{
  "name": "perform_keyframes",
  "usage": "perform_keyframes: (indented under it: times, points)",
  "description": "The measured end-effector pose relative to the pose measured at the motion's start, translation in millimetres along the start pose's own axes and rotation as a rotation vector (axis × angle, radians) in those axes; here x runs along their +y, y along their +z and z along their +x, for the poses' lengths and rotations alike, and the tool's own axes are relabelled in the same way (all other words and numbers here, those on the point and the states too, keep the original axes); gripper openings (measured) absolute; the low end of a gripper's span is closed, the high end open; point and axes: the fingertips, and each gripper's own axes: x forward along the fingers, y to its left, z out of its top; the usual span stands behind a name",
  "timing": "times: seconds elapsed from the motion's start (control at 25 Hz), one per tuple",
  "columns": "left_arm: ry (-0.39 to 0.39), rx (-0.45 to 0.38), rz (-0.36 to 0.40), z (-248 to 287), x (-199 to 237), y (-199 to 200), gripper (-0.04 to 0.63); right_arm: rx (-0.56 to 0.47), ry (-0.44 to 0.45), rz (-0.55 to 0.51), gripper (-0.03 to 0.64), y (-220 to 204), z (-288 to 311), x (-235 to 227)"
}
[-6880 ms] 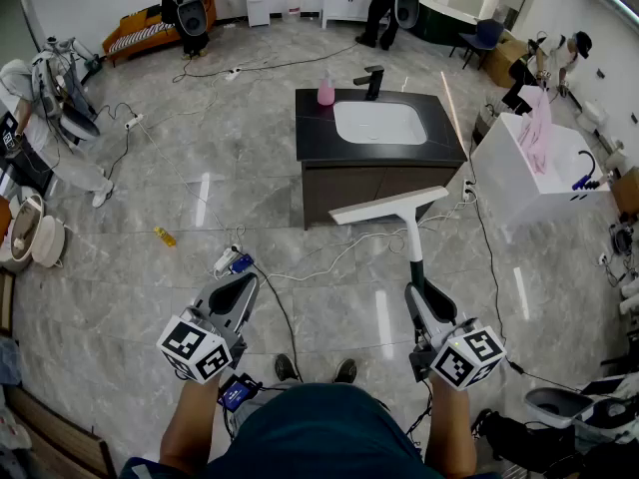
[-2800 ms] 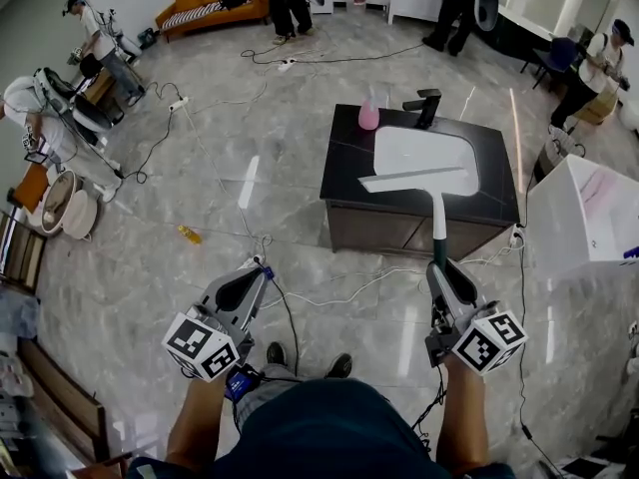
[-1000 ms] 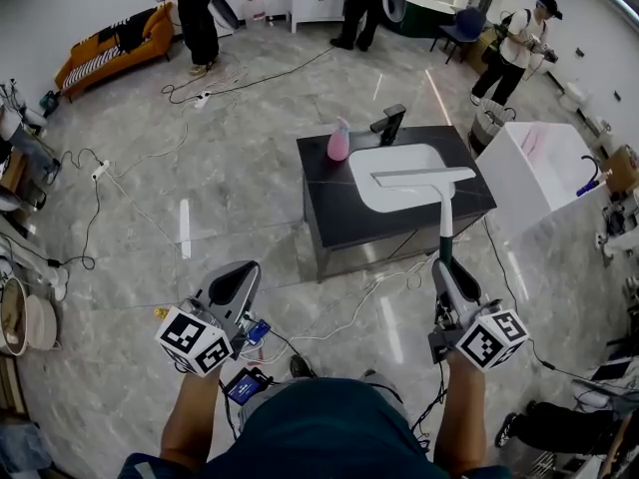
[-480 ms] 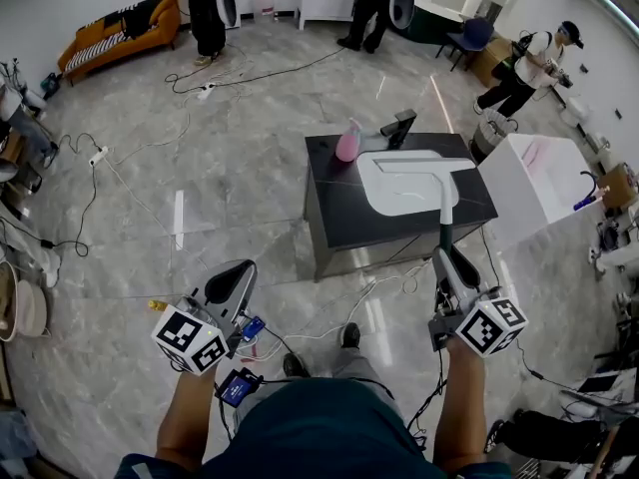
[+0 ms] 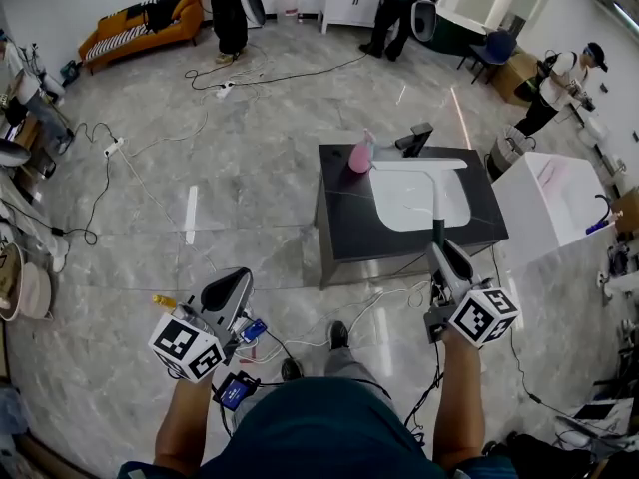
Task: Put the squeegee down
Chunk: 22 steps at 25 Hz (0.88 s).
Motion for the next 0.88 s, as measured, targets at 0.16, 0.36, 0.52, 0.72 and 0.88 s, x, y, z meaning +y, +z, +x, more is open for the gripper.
perform_keyframes:
  times: [0.16, 0.36, 0.52, 0.72, 0.88]
  points:
    - [0.048, -0.003, -0.006, 4, 5, -1, 0.005, 0.020, 0.023, 0.005, 0.098, -2, 21, -16]
    - [0.098, 0.008, -0.013, 7, 14, 1, 0.005, 0.056, 0.043, 0.005, 0.098, -8, 50, -29]
    - [0.128, 0.019, -0.026, 12, 24, -3, 0.005, 0.081, 0.049, 0.009, 0.098, -16, 75, -43]
    - [0.152, 0.036, -0.036, 23, 33, -9, 0.005, 0.108, 0.052, 0.019, 0.099, -26, 104, -59]
    - [0.161, 0.048, -0.042, 35, 38, -11, 0.005, 0.130, 0.055, 0.031, 0.100, -35, 125, -72]
